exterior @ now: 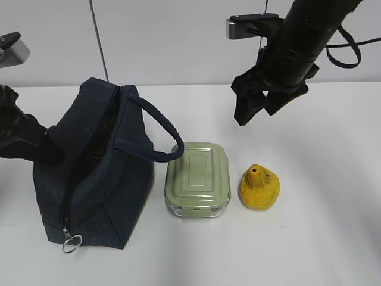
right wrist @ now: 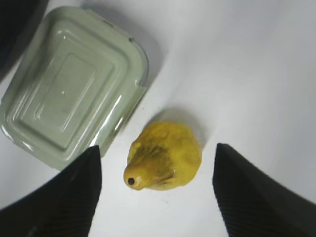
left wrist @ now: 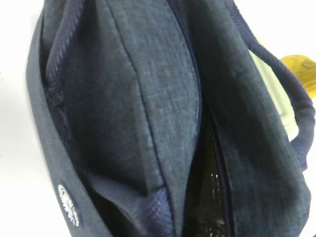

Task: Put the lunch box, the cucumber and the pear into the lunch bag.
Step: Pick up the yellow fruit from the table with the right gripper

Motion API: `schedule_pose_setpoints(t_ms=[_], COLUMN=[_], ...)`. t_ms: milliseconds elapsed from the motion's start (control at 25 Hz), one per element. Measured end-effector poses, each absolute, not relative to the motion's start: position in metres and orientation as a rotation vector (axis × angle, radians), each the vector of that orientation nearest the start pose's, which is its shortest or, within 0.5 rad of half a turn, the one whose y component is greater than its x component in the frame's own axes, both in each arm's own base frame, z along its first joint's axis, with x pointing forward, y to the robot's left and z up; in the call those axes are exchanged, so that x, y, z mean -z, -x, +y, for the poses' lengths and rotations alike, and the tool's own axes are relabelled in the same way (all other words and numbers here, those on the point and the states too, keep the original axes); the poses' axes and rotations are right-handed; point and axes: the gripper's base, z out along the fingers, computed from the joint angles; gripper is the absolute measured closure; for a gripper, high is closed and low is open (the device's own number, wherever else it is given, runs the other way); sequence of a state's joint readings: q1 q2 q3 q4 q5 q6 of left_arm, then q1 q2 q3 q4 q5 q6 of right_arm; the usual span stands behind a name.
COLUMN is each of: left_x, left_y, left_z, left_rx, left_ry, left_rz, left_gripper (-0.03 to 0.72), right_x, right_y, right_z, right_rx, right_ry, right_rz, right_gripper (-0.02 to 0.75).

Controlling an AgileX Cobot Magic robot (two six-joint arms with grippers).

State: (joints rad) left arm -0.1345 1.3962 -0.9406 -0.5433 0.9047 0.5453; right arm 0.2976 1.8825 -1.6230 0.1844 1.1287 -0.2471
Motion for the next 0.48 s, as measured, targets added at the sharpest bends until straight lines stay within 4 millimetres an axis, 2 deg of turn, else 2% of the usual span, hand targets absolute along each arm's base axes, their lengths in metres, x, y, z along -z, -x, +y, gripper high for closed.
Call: schedule_pose_setpoints(t_ms=[360,480], left_x=[-0.261,-0.261], left_y=[-0.254,-0.254], left_z=[-0.072,-0.072], left_rx=[0.56,0.56], left_ry=[-0.541,-0.541], left_rz=[2.652,2.652], left_gripper=[0.685,0.685], right_x=[-0.245,-0.235], right_y=[-0.355,-0.357], right_z=[0.144,0.146], right_rx=[-0.262,-0.255], right_ry=[0.713,0.702], right_rz=[2.923,2.954], right_gripper=[0.201,0.201])
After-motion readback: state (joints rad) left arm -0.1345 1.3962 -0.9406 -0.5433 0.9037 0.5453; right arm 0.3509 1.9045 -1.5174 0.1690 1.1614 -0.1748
